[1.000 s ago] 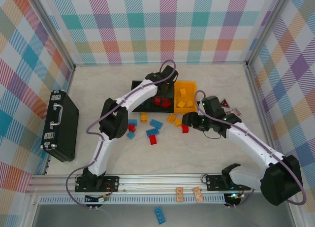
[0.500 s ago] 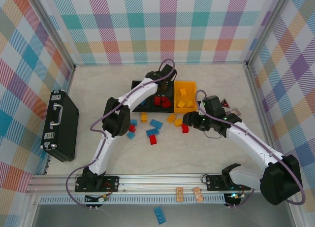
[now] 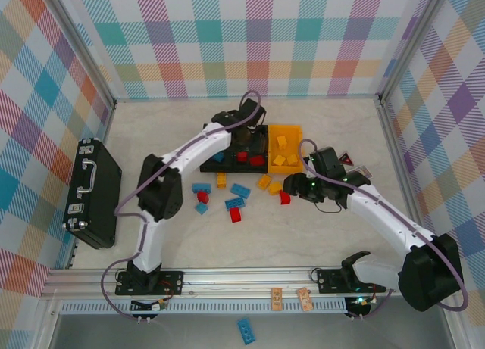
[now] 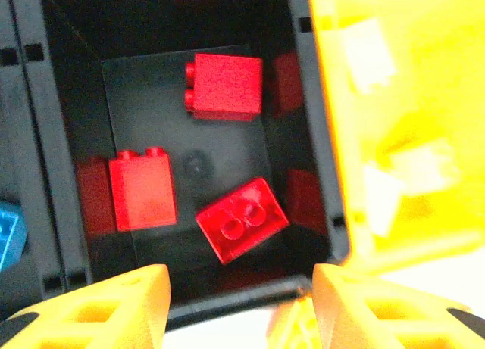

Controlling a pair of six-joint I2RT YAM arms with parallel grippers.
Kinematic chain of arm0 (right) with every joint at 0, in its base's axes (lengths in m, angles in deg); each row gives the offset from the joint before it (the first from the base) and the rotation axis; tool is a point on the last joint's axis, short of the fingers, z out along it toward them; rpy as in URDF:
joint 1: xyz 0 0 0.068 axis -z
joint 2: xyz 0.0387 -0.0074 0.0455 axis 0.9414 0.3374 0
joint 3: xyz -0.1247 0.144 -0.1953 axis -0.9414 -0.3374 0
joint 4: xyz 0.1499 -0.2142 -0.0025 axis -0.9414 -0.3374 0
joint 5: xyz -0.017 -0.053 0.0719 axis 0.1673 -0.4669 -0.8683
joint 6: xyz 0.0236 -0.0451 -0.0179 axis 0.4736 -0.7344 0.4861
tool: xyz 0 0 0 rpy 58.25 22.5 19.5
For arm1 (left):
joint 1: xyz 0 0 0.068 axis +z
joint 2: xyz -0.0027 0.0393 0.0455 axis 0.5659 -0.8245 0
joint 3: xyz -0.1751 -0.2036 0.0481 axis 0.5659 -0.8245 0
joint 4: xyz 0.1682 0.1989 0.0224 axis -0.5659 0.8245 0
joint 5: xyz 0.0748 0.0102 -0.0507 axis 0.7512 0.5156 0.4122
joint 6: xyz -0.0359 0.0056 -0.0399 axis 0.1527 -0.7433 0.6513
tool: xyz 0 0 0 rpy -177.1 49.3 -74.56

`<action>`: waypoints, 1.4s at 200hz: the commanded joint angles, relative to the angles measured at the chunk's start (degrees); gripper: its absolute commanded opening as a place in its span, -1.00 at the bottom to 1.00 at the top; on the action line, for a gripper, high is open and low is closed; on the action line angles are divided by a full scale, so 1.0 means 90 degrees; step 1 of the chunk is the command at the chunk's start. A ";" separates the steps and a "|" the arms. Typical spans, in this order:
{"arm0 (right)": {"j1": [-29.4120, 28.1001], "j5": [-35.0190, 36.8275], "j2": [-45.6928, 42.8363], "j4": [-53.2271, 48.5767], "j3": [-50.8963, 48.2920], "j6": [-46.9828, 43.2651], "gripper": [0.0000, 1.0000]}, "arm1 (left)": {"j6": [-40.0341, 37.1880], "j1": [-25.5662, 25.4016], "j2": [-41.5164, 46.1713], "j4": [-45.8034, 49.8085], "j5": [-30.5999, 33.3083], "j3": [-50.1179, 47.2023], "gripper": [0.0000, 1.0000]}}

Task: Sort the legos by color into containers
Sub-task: Pick up the lego from the center of the table.

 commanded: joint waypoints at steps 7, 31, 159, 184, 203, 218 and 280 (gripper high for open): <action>0.0033 0.0361 0.0107 -0.0456 0.0360 -0.0246 0.11 | 0.0191 -0.0045 0.1071 -0.0696 -0.0773 -0.1164 0.04; 0.0025 0.0563 0.0302 -0.0699 0.0533 -0.0353 0.11 | 0.0398 -0.0048 0.1813 -0.1156 -0.1298 -0.2303 0.05; -0.0645 0.1346 0.2439 -0.0894 0.1361 -0.0615 0.15 | 0.1641 -0.0409 0.4246 -0.2532 -0.1367 -0.6223 0.12; -0.0731 0.1440 0.2756 -0.0840 0.1465 -0.0632 0.14 | 0.1678 -0.0471 0.4202 -0.2546 -0.1316 -0.6295 0.12; -0.0766 0.1540 0.3006 -0.0808 0.1547 -0.0620 0.13 | 0.1687 -0.0490 0.4147 -0.2566 -0.1293 -0.6298 0.12; -0.0775 0.1573 0.3197 -0.0794 0.1595 -0.0589 0.11 | 0.1692 -0.0503 0.4094 -0.2579 -0.1284 -0.6285 0.11; -0.0855 0.1670 0.3373 -0.0836 0.1677 -0.0656 -0.21 | 0.1766 -0.0545 0.4048 -0.2578 -0.1211 -0.6365 0.11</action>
